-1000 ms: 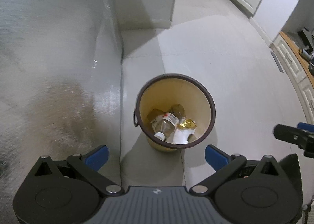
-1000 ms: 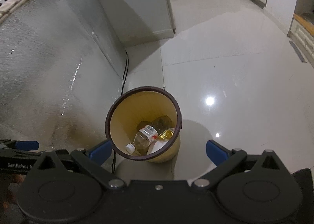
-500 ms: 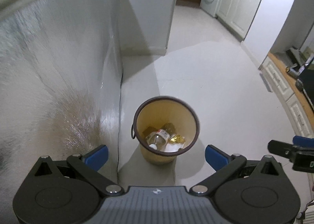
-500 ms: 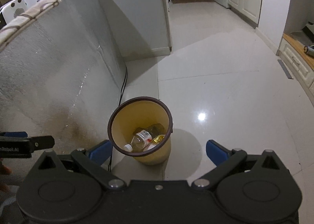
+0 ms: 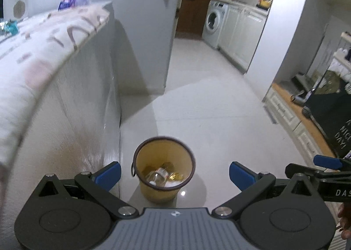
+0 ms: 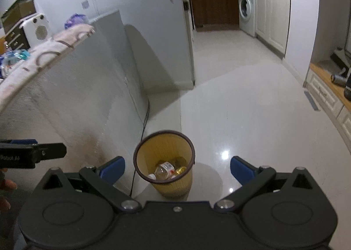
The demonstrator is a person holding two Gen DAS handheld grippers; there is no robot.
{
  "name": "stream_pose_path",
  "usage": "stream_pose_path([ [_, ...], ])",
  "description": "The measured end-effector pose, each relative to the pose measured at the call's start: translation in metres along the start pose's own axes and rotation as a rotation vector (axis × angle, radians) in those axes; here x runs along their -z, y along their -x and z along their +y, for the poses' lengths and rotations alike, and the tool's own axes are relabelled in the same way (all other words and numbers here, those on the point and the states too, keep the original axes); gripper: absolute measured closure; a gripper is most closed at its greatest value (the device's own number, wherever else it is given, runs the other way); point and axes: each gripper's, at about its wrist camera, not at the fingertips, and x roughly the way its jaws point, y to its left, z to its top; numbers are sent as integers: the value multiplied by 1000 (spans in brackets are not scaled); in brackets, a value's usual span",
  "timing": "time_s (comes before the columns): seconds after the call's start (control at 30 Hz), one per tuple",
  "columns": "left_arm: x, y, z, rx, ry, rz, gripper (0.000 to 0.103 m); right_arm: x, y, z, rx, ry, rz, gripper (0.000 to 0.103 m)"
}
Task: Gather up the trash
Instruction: 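Move both open tools up from the wastebasket back toward the bed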
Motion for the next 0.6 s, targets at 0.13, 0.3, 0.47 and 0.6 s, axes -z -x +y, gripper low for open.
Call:
stream_pose_path([
  [0.13,-1,29,-1,20,-13,-59,0,-5,35,7,-5,5,-59,0],
  [0.3,-2,71,0,35,-20,-142,0,-11,72,17,-19,19,-134,0],
  [0.47,-3,119,12,30,-33,-236,0,-19,105,30,-52,31,-210,0],
  [0.6,-9,158,27,13,-53,-315,0,-28,121,47,-93,53,-266,0],
])
